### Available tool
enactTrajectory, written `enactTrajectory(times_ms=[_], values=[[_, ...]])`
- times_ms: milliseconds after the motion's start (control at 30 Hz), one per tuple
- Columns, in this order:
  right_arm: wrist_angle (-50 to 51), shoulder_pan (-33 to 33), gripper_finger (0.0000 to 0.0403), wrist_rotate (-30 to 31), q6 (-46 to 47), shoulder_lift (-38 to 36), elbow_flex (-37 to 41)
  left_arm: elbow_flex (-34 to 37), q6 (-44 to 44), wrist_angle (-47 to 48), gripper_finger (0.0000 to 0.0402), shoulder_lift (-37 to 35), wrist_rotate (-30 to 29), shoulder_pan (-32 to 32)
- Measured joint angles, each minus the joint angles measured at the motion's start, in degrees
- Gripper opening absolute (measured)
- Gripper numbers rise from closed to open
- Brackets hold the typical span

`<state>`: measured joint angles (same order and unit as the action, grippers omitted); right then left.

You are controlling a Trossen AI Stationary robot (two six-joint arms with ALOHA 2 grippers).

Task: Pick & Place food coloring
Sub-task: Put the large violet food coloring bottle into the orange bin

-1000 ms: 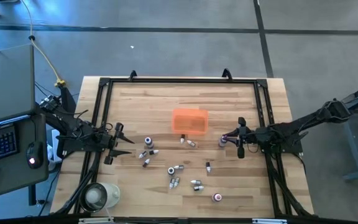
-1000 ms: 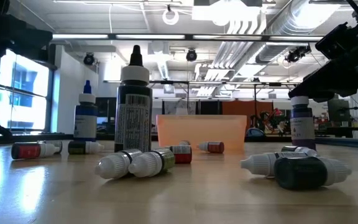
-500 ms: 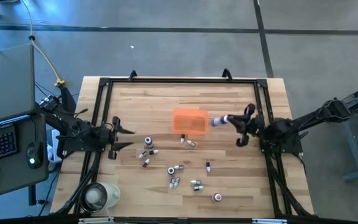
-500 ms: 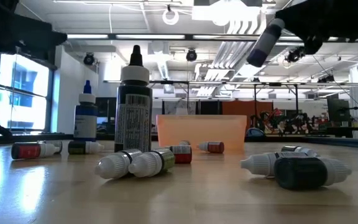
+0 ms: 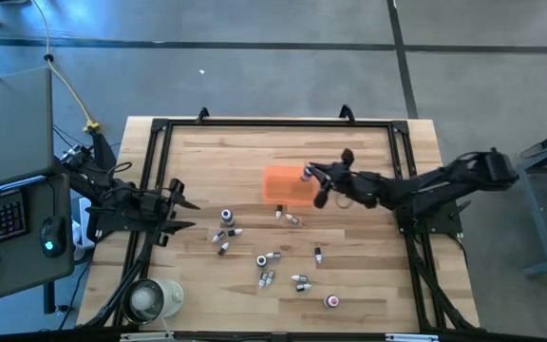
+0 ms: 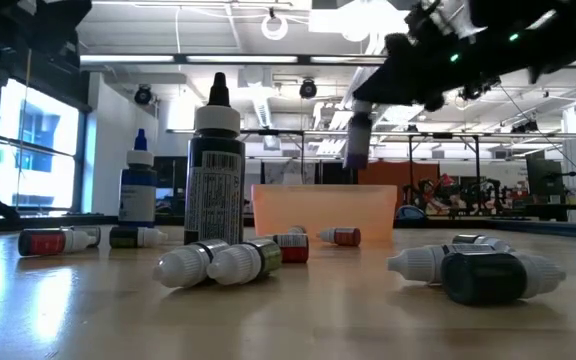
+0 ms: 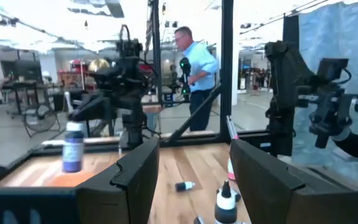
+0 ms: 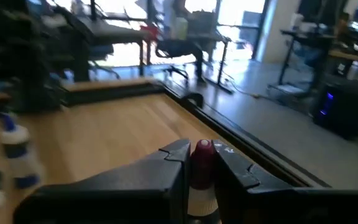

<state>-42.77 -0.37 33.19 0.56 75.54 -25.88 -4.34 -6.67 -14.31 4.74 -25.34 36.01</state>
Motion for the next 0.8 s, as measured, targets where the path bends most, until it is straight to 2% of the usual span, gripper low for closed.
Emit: enactTrajectory(times_ms=[200, 400, 533, 667, 800], values=[[1.48, -4.87, 0.0047, -2.23, 7.39, 8.72, -1.42, -0.07, 0.51, 0.77, 0.0195, 0.01, 1.65, 0.00], [1.80, -6.35, 0.0041, -3.65, 9.86, 13.45, -1.30, -0.14, 0.81, 1.36, 0.0195, 0.01, 3.82, 0.02], [1.34, -6.41, 0.0063, -3.35, 8.97, 14.47, -1.43, -0.15, 0.93, 3.04, 0.0195, 0.03, 3.43, 0.00], [1.84, -6.41, 0.0080, -3.45, 5.00, 14.19, -1.39, -0.15, 0.94, 4.09, 0.0195, 0.03, -0.52, 0.01], [1.34, -6.39, 0.0087, -4.62, 0.90, 14.13, -1.39, -0.15, 2.49, 4.33, 0.0195, 0.03, -1.81, 0.00]])
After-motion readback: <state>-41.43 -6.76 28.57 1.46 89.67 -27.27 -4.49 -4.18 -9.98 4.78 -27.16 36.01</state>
